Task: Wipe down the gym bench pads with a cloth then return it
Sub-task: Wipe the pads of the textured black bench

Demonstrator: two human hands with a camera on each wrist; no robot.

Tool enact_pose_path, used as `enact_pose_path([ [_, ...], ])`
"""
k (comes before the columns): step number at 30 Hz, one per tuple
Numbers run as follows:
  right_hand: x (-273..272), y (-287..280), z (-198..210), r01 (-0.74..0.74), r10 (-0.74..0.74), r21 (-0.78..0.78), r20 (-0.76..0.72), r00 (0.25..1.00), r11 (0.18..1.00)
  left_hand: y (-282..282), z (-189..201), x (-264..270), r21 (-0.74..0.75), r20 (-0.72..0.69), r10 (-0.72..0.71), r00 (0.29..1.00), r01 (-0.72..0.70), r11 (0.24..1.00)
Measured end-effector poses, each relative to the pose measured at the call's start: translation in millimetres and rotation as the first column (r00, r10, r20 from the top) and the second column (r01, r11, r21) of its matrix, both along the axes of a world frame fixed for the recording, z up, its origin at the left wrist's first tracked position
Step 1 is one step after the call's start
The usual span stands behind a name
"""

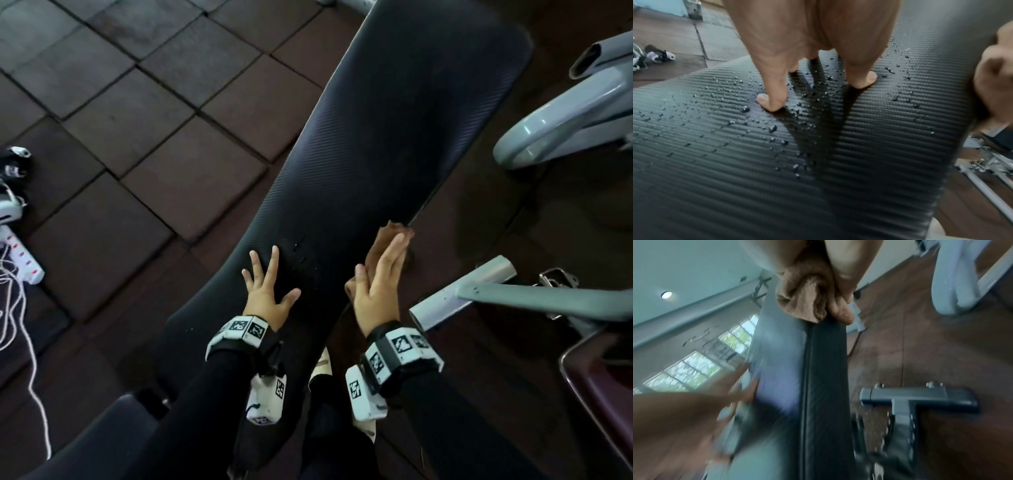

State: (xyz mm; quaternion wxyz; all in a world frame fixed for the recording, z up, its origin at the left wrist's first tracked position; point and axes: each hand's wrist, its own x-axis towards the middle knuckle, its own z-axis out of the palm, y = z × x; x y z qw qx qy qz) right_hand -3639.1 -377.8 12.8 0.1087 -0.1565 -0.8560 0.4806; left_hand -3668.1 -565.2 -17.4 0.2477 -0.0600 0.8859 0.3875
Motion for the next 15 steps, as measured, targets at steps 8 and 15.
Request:
enact_pose_path([
  [8, 24, -7, -20, -0.155, 0.154, -0.07, -0.021, 0.988, 0.985, -8, -13, -2, -0.059, -0.061, -0.034, 0.998, 0.03, 0.998],
  [15, 1, 8, -15, -0.113, 0.112, -0.013, -0.028, 0.993, 0.994, -8, -15, 1, -0.073, -0.047, -0.039, 0.998, 0.036, 0.997],
])
